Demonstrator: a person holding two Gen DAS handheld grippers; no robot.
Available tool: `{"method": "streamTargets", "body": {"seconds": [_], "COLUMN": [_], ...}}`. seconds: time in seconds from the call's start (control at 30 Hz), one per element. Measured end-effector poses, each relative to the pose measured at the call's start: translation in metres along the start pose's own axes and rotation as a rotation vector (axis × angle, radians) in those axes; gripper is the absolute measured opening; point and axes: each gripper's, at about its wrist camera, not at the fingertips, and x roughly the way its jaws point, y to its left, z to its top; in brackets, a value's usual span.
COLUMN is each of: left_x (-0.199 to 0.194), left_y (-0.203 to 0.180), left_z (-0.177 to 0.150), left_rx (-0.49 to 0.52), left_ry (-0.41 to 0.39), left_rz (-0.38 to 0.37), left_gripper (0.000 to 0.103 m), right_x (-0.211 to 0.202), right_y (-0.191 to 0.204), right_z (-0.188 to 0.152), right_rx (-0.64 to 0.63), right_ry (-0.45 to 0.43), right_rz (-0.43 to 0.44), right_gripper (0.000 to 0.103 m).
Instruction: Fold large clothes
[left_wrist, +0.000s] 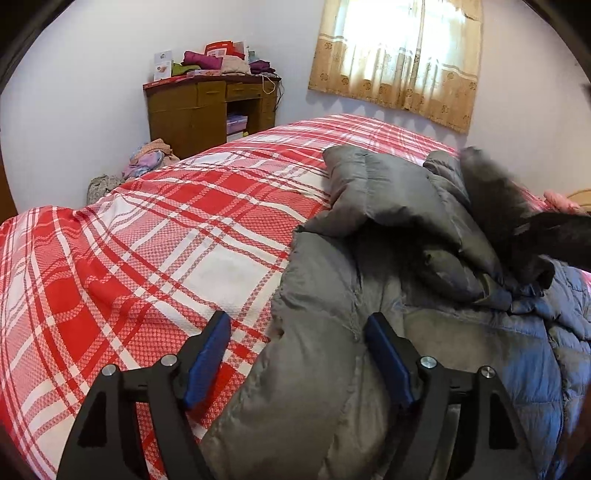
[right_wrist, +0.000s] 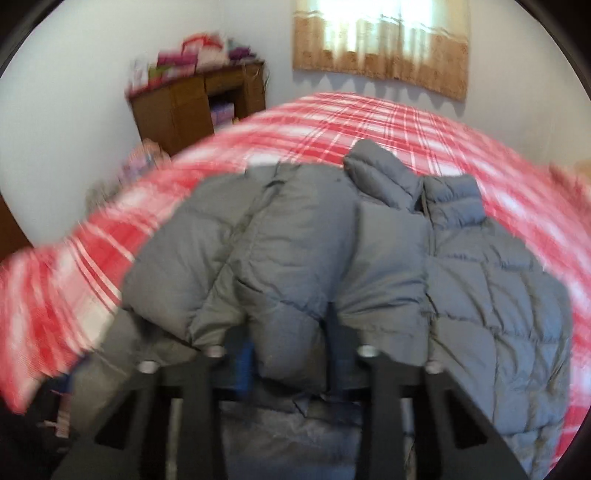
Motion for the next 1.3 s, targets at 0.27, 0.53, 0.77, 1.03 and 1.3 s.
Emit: {"method": "streamTargets", "body": {"seconds": [0.27, 0.53, 0.77, 1.03, 1.3], "left_x": [0.002, -0.001, -0.048, -0.008, 0.084], "left_y": [-0.003, -0.011, -0.038, -0.092, -0.095], "left_z": [0.001, 0.010, 0.073, 0.155, 0.121], "left_rx": [0.015, 0.066, 0.095, 0.142, 0.166], "left_ry": [0.005, 0.062, -0.078, -0.116, 0.000], "left_rz": [0.010, 0.051, 0.027, 0.061, 0.200], "left_gripper": [0.079, 0.079, 0.079, 0.079, 0.080], "right_x": [-0.083, -0.118, -0.112, -0.024, -0.005], "right_y": [-0.125, -0.194, -0.137, -0.128, -0.130], "right_z": [-0.033, -0.080, -0.005, -0.010, -0.037], "right_rx": [0.358, 0.469, 0.208, 0.136, 0.093], "right_ry": [-0.132, -0.093, -0.179, -0.001, 0.026], "right_rz": [-0.046, -0.278, -0.225, -0.234, -0.235], "right_gripper": [0.040, 0.074, 0.074, 0.042, 0.042]}}
